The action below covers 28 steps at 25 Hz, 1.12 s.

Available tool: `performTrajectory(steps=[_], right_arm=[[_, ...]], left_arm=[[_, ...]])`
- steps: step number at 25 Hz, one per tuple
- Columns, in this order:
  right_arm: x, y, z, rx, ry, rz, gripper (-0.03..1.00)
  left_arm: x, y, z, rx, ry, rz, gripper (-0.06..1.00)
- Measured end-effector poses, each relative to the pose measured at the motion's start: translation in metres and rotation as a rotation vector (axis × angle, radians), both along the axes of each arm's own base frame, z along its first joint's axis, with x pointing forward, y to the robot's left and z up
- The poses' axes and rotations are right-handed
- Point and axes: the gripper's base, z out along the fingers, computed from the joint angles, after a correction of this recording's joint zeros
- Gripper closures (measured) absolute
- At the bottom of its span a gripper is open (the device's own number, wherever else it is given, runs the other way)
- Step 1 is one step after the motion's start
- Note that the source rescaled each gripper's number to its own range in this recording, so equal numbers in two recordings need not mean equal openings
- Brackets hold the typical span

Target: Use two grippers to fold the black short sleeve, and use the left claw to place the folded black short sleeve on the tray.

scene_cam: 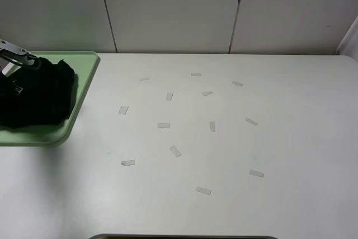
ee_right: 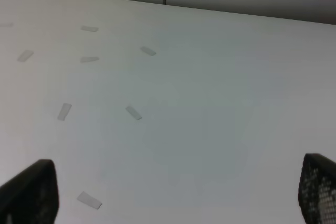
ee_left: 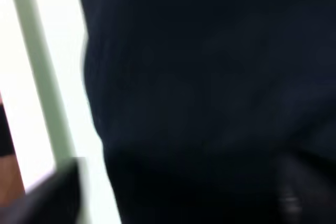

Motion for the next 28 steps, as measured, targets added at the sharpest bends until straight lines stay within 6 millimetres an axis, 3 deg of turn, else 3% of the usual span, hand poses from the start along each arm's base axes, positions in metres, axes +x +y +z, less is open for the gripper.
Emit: performTrajectory(steps=[2, 6, 13, 18, 23, 24, 25, 28], right_arm=[[0.000, 0.000, 0.000, 0.000, 0.000, 0.000, -0.03], [0.000, 0.000, 0.000, 0.000, 0.000, 0.000, -0.03], [0.000, 0.000, 0.000, 0.000, 0.000, 0.000, -0.03], [0.000, 0.000, 0.000, 0.000, 0.000, 0.000, -0.03], [0.000, 0.000, 0.000, 0.000, 0.000, 0.000, -0.03], [0.000, 0.000, 0.000, 0.000, 0.000, 0.000, -0.03], [0.000, 0.000, 0.000, 0.000, 0.000, 0.000, -0.03], [0.000, 0.000, 0.000, 0.000, 0.000, 0.000, -0.03]], left_arm=[[0.002, 0.000, 0.005, -0.003, -0.037, 0.007, 0.02], [0.003, -0.005, 0.022, -0.003, -0.103, 0.008, -0.04], [0.002, -0.022, 0.057, -0.018, -0.210, -0.001, -0.06], [-0.008, -0.040, 0.106, -0.021, -0.352, -0.021, -0.06], [-0.042, -0.049, 0.172, -0.060, -0.543, 0.056, -0.06], [-0.042, -0.049, 0.172, -0.060, -0.543, 0.056, -0.06], [-0.066, -0.053, 0.198, -0.067, -0.584, 0.090, -0.06], [-0.105, -0.056, 0.224, -0.086, -0.611, 0.146, -0.06]])
